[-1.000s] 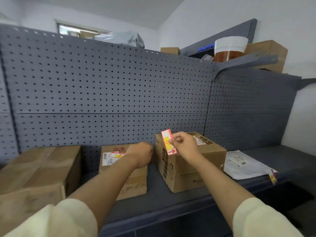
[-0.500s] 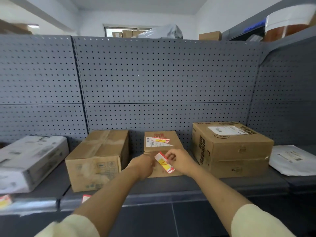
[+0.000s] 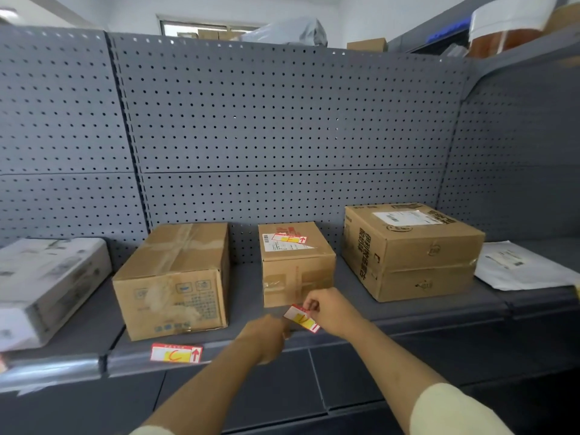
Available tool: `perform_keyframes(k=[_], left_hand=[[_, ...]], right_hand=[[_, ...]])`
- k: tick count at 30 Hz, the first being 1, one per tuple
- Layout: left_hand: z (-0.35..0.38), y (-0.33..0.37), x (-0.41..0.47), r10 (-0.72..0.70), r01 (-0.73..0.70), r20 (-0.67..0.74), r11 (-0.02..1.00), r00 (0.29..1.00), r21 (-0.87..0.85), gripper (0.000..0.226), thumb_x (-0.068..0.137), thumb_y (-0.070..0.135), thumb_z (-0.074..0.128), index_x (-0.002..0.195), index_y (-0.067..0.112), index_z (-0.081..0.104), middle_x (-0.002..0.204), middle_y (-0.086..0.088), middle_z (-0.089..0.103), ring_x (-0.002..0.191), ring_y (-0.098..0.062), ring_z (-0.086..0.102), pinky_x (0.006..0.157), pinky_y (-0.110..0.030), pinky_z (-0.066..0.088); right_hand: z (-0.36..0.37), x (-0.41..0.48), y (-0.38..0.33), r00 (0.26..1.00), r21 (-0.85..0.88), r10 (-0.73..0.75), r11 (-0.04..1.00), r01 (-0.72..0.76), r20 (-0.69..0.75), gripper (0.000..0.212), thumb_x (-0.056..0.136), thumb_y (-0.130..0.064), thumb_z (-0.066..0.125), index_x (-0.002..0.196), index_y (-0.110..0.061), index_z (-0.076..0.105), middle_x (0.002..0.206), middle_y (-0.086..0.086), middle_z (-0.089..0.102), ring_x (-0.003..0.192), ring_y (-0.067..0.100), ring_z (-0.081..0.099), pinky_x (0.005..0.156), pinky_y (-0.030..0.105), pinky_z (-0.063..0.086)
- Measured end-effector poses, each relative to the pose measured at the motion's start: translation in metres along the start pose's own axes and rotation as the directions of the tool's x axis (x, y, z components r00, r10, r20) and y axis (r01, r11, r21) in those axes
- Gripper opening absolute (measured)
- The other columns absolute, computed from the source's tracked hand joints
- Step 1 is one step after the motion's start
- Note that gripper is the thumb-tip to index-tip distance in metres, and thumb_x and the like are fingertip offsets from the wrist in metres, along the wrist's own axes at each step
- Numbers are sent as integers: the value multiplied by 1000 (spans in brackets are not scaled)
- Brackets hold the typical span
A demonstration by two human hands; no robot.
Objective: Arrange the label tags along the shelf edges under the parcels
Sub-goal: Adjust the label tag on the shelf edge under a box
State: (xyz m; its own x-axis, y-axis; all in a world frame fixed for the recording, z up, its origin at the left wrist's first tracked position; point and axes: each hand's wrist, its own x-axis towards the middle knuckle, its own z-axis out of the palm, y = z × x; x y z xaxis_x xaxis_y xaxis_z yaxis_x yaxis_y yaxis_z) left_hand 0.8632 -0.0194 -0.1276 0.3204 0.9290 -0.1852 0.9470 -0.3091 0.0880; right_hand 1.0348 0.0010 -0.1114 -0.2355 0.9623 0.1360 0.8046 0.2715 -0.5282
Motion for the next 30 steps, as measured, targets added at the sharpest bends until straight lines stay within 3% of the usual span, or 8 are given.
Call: perform_keyframes(k=[4, 9, 14, 21, 30], left_hand=[[-2, -1, -2, 39, -38, -49, 999, 998, 27, 58, 92, 7, 47, 139, 43, 47, 135, -2, 58, 117, -29, 61, 96, -39, 51], [-3, 1, -1, 44, -40, -67, 998, 997, 55, 56, 93, 7, 47, 138, 40, 49, 132, -6, 59, 115, -30, 61, 92, -39, 50], [-3, 2, 0, 14, -13, -51, 999, 999, 32, 56, 91, 3, 45, 137, 33, 52, 132, -8, 58, 114, -31, 61, 88, -37, 50], [-2, 4, 0, 18, -18, -7, 1000, 1000, 9, 48, 92, 4, 49, 135, 24, 55, 131, -11, 59, 114, -31, 60, 93, -38, 51], [0, 3, -3, -18, 15, -50, 998, 999, -67, 34, 93, 7, 54, 125, 14, 64, 123, -12, 63, 109, -29, 62, 91, -33, 49]], right_hand=[[0, -1, -3, 999, 19, -10, 1000, 11, -32, 15, 87, -8, 63, 95, -18, 71, 95, 0, 72, 86, 13, 66, 81, 35, 59], [0, -3, -7, 999, 18, -11, 1000, 12, -43, 14, 88, -9, 63, 96, -18, 71, 95, -1, 72, 85, 10, 65, 80, 32, 59], [-1, -3, -10, 999, 20, -8, 1000, 9, -42, 15, 89, -7, 62, 99, -13, 71, 97, 5, 72, 89, 18, 67, 83, 37, 58], [2, -7, -4, 1000, -8, 20, 1000, -20, -1, 15, 88, -8, 64, 100, -14, 72, 100, 4, 73, 90, 17, 67, 85, 37, 58], [20, -6, -10, 999, -334, 35, 942, -26, 21, 13, 91, -16, 58, 101, -19, 66, 102, 9, 70, 94, 27, 67, 83, 40, 57]])
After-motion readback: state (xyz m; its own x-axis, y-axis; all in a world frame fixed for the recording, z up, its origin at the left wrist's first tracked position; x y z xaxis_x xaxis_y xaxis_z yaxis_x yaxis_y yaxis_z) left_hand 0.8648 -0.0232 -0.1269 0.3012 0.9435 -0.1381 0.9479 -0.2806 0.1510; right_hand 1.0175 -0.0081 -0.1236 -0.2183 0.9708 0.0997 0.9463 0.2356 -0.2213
